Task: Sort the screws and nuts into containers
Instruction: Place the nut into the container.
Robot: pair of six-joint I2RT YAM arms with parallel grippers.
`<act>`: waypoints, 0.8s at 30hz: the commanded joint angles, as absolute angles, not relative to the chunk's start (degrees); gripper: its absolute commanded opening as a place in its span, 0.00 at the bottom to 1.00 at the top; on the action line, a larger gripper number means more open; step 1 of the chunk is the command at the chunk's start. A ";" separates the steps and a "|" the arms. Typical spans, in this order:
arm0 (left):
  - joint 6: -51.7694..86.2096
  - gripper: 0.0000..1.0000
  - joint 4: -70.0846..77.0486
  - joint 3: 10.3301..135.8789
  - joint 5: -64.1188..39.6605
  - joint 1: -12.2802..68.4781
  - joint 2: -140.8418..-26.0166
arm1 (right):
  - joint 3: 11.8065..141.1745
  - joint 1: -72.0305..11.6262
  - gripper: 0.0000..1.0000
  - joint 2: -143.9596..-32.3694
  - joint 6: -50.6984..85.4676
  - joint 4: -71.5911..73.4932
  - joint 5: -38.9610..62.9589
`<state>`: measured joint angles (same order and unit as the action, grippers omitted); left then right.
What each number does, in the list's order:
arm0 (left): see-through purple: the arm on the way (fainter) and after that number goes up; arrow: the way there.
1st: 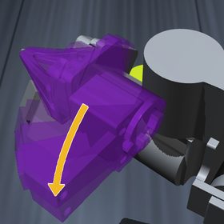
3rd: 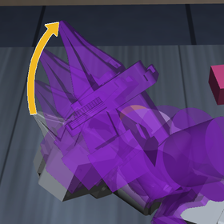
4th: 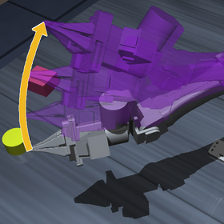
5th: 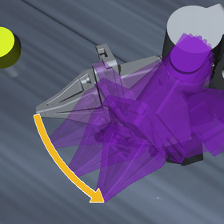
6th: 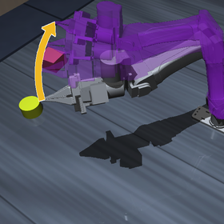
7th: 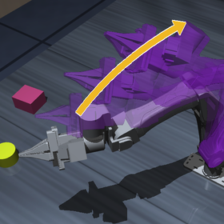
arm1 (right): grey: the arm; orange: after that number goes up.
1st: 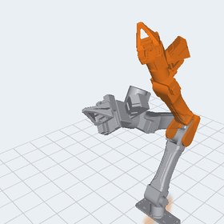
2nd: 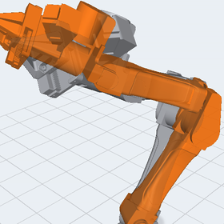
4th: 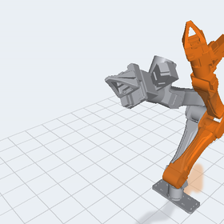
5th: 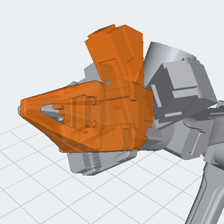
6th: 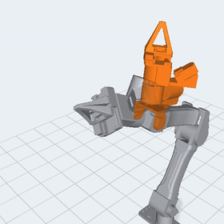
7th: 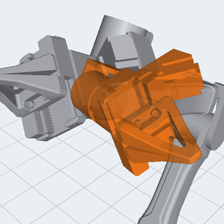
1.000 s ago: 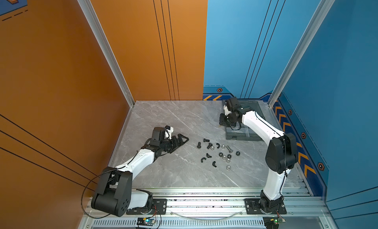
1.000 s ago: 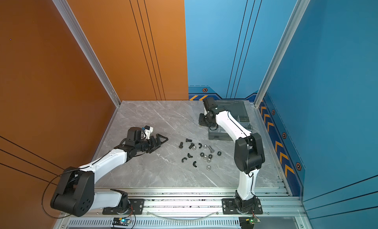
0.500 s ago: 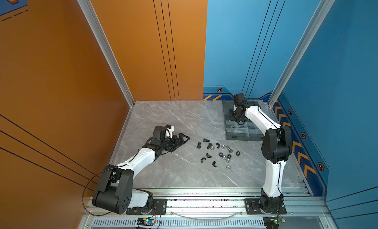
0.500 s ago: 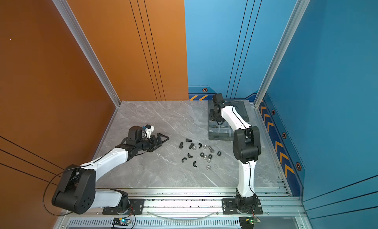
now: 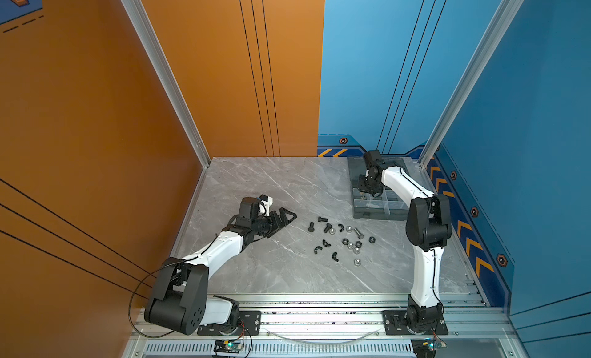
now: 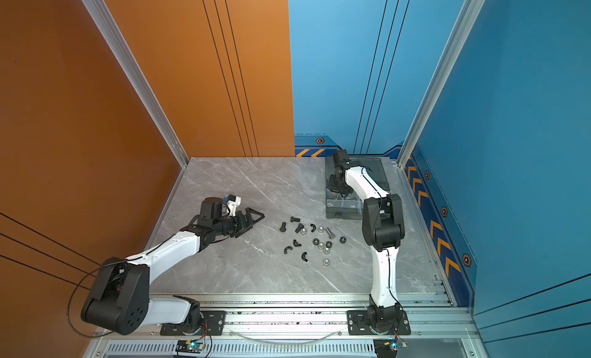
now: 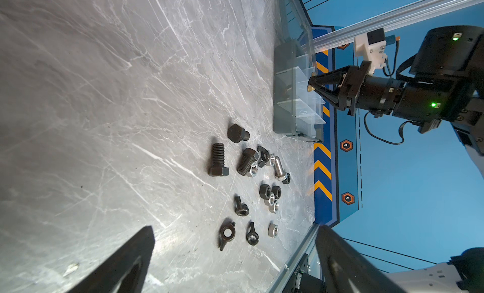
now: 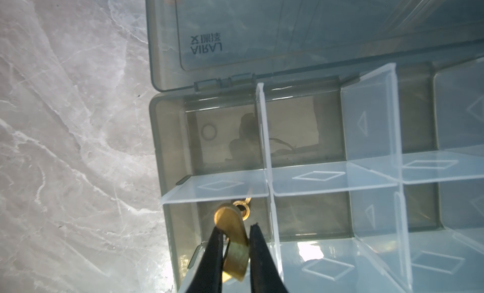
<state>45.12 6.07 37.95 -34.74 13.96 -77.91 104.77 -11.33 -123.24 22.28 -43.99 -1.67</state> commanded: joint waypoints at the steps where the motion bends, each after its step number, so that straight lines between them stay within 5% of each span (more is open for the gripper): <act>1: 45.60 0.98 6.46 38.94 -35.58 14.40 -78.49 | 106.79 -11.36 0.11 -124.77 22.01 -45.88 -3.63; 4: 45.62 0.98 6.48 38.94 -35.53 14.35 -78.51 | 107.87 -11.34 0.14 -125.59 22.09 -46.70 -3.79; 10: 45.60 0.98 6.59 38.63 -35.45 14.52 -78.14 | 108.61 -11.25 0.36 -125.77 22.15 -47.02 -4.48; 24: 45.70 0.98 6.55 38.79 -35.59 14.48 -78.05 | 99.56 -14.71 0.44 -110.96 20.23 -48.81 3.93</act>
